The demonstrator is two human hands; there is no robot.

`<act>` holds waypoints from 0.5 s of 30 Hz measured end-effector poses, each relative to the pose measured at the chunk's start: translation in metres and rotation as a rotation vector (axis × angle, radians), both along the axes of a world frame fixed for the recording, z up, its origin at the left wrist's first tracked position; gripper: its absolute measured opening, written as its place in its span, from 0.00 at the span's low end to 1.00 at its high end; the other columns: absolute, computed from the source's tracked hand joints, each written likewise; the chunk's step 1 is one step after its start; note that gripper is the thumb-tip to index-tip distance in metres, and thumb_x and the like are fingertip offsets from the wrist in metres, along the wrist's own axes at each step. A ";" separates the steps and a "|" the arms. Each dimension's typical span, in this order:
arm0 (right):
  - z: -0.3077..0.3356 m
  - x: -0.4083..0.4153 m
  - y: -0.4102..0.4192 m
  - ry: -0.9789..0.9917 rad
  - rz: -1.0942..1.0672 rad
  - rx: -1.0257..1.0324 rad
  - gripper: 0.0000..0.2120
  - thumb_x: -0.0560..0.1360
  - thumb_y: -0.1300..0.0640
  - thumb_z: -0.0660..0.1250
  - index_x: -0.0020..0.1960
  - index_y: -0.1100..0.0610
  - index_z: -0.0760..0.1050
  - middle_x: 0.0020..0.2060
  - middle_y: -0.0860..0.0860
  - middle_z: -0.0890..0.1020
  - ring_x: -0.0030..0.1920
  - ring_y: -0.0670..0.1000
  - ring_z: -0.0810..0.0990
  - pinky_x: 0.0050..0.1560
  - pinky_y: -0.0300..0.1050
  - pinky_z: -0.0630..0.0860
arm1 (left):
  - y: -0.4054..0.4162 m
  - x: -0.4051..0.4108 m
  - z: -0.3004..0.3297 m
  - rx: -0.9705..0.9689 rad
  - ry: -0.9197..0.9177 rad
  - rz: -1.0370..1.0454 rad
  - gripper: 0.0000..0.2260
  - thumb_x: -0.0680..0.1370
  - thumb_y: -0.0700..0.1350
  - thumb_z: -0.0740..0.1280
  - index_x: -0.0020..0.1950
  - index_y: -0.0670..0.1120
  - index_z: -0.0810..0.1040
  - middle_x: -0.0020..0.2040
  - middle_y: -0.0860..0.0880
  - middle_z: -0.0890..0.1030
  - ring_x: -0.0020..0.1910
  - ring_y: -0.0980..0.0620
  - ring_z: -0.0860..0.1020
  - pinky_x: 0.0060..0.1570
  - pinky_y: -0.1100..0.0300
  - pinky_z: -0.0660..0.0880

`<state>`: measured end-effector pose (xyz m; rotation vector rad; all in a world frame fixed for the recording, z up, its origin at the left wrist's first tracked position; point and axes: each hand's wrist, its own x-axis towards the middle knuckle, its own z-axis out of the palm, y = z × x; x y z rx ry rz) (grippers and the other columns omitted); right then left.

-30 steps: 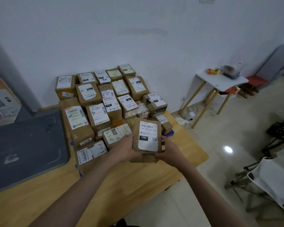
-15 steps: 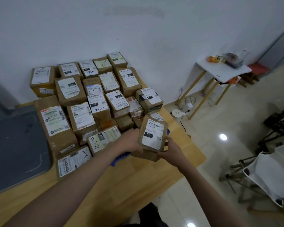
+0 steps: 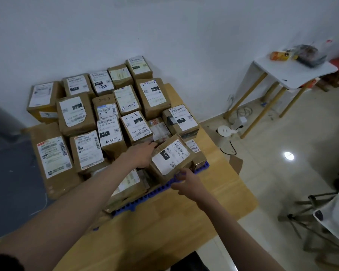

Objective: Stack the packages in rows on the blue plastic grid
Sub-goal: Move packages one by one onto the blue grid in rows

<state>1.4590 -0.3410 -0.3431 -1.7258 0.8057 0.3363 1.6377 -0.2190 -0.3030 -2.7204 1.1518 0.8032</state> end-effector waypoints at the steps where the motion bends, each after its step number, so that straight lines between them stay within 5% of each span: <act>1: -0.002 0.003 -0.005 0.003 0.006 -0.039 0.22 0.72 0.58 0.73 0.61 0.52 0.67 0.50 0.45 0.76 0.51 0.49 0.80 0.51 0.50 0.81 | 0.003 0.002 -0.002 -0.016 -0.039 0.039 0.37 0.74 0.39 0.69 0.78 0.49 0.55 0.75 0.47 0.62 0.66 0.45 0.71 0.49 0.52 0.77; 3: -0.004 0.009 -0.020 0.002 -0.042 -0.128 0.18 0.72 0.59 0.73 0.57 0.57 0.69 0.50 0.51 0.78 0.50 0.52 0.80 0.50 0.55 0.81 | 0.010 0.002 -0.005 -0.075 -0.099 0.114 0.37 0.74 0.36 0.68 0.78 0.51 0.54 0.70 0.47 0.66 0.61 0.46 0.73 0.39 0.55 0.74; 6: -0.004 0.019 -0.048 -0.055 -0.083 -0.295 0.19 0.71 0.61 0.73 0.55 0.60 0.67 0.58 0.57 0.73 0.56 0.57 0.77 0.52 0.59 0.79 | 0.015 -0.007 -0.005 -0.179 -0.141 0.187 0.34 0.76 0.40 0.67 0.78 0.53 0.56 0.66 0.47 0.68 0.59 0.47 0.73 0.39 0.56 0.72; 9: -0.003 0.034 -0.066 -0.081 -0.029 -0.328 0.29 0.71 0.61 0.73 0.68 0.62 0.64 0.64 0.57 0.70 0.63 0.58 0.73 0.58 0.57 0.77 | 0.010 -0.028 -0.005 -0.244 -0.159 0.250 0.28 0.77 0.53 0.66 0.75 0.49 0.62 0.69 0.48 0.67 0.62 0.48 0.72 0.46 0.55 0.75; 12: -0.006 0.045 -0.066 -0.071 0.060 -0.291 0.29 0.69 0.62 0.74 0.67 0.61 0.68 0.53 0.55 0.78 0.53 0.55 0.80 0.51 0.56 0.80 | 0.000 -0.052 -0.012 -0.150 -0.145 0.263 0.40 0.69 0.69 0.67 0.72 0.46 0.63 0.67 0.48 0.68 0.63 0.46 0.69 0.53 0.53 0.73; 15: -0.012 0.047 -0.061 -0.095 0.111 -0.351 0.25 0.67 0.61 0.76 0.61 0.62 0.71 0.53 0.57 0.78 0.50 0.55 0.79 0.47 0.52 0.80 | -0.009 -0.063 -0.018 -0.055 -0.178 0.271 0.54 0.61 0.74 0.69 0.74 0.43 0.56 0.68 0.46 0.65 0.65 0.45 0.66 0.61 0.49 0.70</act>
